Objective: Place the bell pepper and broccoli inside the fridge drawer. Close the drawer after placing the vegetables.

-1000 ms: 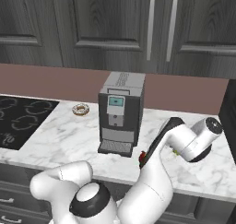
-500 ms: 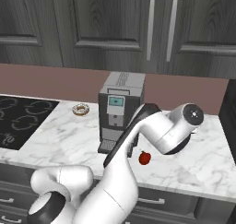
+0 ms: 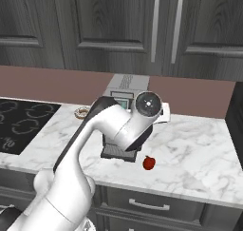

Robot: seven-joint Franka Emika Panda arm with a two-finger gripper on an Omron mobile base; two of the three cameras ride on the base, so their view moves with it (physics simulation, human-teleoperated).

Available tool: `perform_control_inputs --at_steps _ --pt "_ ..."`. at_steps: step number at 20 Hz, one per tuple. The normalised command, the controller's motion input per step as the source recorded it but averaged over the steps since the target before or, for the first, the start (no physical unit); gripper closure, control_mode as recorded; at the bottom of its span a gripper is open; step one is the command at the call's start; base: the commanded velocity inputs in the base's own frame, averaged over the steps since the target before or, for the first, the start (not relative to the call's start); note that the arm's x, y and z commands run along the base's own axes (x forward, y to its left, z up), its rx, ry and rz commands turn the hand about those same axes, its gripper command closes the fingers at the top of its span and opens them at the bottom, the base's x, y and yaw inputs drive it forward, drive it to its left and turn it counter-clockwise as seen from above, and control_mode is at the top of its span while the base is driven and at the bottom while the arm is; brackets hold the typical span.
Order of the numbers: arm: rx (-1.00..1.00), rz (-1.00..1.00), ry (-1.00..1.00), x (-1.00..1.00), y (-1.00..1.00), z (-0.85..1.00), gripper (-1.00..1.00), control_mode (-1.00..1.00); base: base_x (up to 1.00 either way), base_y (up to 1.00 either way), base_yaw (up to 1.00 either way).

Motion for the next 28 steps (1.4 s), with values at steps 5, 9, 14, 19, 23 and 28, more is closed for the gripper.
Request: perform_control_inputs --at_steps 5,9,14,19,23,28 --pt "-0.05 0.00 0.00 -0.01 0.53 0.11 1.00 -1.00 0.00 0.00 0.00" --pt "-0.01 0.01 0.02 0.00 0.25 0.00 1.00 -1.00 0.00 0.00 0.00" --pt "0.00 0.01 0.00 -0.03 0.22 0.00 1.00 -1.00 0.00 0.00 0.00" --pt "0.00 0.00 0.00 -0.26 0.30 0.02 1.00 -1.00 0.00 0.00 0.00" --pt "-0.02 0.00 0.01 -0.01 0.32 0.00 1.00 -1.00 0.00 0.00 0.00" --pt "0.00 0.00 0.00 -0.01 0.06 0.00 1.00 -1.00 0.00 0.00 0.00"
